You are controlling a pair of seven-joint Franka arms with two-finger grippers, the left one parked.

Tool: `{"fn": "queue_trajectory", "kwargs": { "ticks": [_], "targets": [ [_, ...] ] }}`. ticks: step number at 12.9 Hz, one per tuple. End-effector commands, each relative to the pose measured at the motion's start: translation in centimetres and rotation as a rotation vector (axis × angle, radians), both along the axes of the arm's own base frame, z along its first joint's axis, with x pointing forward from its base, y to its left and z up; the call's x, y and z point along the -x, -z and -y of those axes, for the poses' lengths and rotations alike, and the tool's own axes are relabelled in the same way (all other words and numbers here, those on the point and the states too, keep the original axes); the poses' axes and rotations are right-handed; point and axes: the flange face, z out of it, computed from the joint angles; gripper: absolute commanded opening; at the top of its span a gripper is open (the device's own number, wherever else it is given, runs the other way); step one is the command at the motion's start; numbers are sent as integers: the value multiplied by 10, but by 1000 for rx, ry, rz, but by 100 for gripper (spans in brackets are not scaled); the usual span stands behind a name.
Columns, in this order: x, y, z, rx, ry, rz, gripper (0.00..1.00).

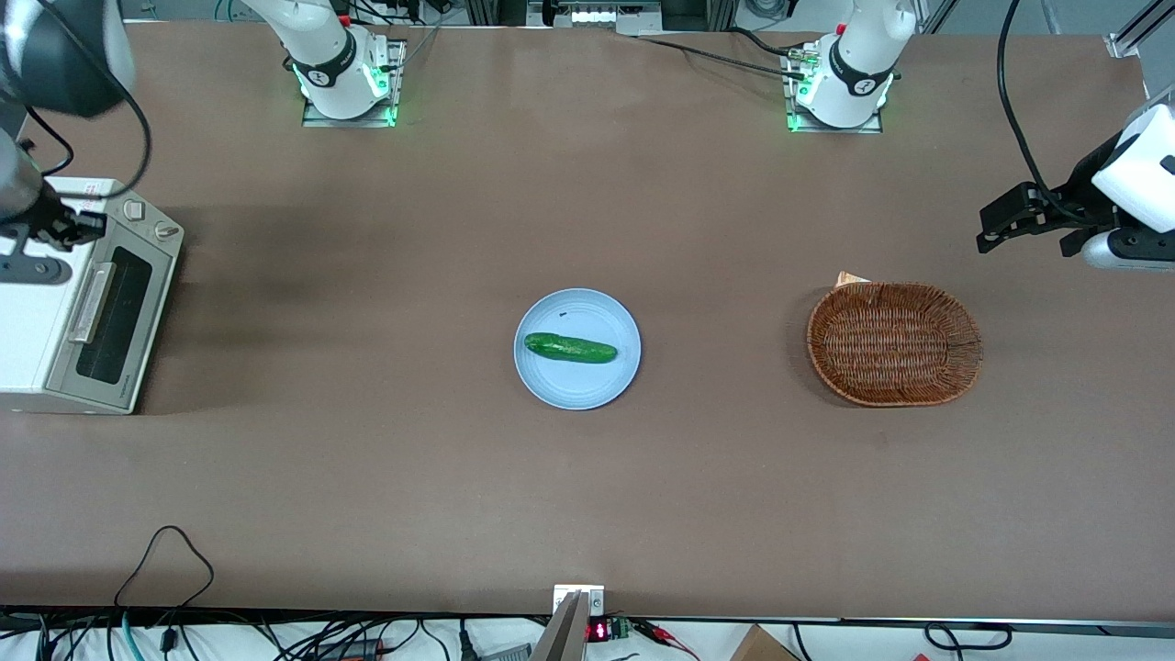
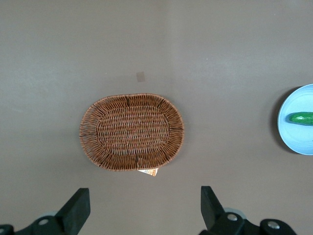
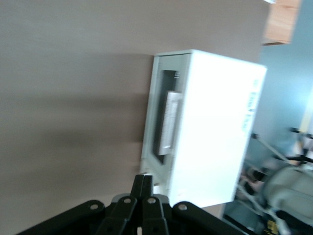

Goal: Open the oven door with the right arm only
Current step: 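Move the right gripper down to the toaster oven door handle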

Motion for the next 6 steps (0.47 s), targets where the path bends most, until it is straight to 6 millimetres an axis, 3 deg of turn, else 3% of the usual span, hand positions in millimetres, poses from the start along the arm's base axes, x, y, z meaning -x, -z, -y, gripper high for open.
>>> {"fn": "queue_trajectory", "kwargs": {
  "ticks": [1, 3, 6],
  "targets": [
    [-4, 45, -10, 167, 14, 45, 0],
    [-3, 102, -17, 302, -15, 62, 0],
    [6, 153, -12, 400, -57, 119, 0]
  ]
}}
